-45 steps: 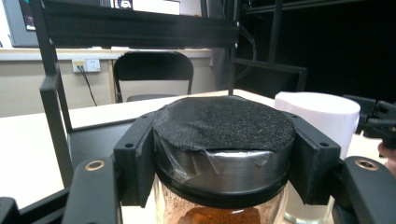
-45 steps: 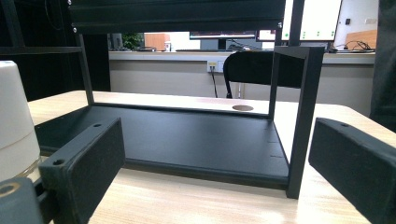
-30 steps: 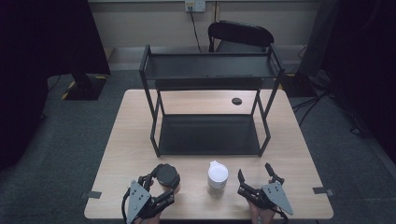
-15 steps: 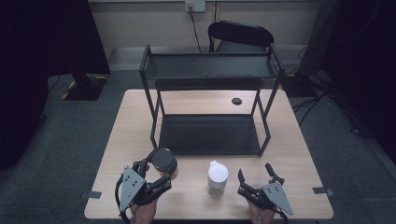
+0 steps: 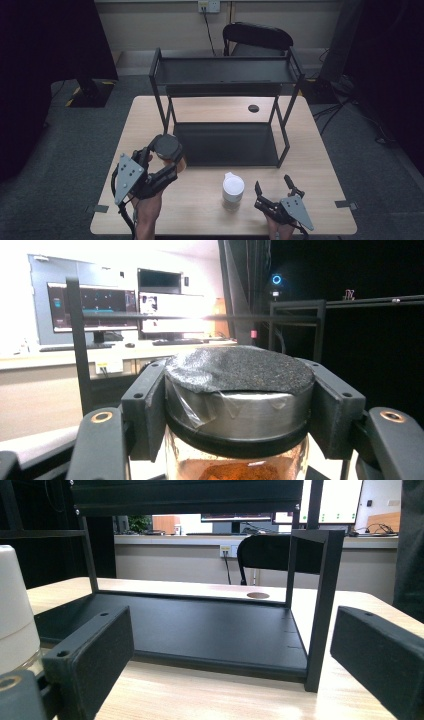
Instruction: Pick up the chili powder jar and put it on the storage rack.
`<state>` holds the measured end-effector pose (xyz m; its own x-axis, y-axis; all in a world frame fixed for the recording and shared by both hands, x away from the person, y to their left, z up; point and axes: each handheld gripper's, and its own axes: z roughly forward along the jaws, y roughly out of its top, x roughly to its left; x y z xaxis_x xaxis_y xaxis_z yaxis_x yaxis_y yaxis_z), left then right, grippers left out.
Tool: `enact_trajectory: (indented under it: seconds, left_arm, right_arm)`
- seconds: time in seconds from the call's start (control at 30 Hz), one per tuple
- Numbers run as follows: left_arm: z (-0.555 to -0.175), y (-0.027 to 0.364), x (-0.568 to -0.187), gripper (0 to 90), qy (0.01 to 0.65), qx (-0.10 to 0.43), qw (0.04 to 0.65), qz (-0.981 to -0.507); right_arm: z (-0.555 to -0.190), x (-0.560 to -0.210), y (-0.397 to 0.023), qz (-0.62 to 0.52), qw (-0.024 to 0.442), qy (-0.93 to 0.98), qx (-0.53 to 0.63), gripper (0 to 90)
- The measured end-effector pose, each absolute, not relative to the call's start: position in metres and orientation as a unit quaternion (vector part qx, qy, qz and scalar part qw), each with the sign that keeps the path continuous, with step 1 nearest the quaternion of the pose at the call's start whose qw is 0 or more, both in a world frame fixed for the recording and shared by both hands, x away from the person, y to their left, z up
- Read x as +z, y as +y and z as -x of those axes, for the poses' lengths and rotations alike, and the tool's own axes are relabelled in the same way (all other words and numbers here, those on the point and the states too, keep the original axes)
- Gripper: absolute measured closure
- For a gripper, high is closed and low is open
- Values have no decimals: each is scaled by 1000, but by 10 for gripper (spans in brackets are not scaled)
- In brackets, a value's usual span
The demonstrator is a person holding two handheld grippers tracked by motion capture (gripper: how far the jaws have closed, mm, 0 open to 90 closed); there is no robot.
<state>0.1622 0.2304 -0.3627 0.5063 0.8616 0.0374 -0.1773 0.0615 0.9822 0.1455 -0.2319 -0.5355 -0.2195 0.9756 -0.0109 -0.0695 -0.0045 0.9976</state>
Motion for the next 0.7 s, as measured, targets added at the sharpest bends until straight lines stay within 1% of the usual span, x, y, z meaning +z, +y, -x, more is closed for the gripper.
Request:
enact_trajectory:
  seconds: [0.17,0.4,0.7]
  left_arm:
    - [-172,230,-344,352,297,393,667,-560]
    - [-186,229,-318,352,304,390,675,-548]
    - [-208,224,-285,352,310,387,670,-552]
  right_arm:
    - [-145,-535,-232,-423,460,535,569,28]
    - [-145,-535,-232,-423,460,535,568,27]
    - [-145,-535,-232,-423,460,535,568,27]
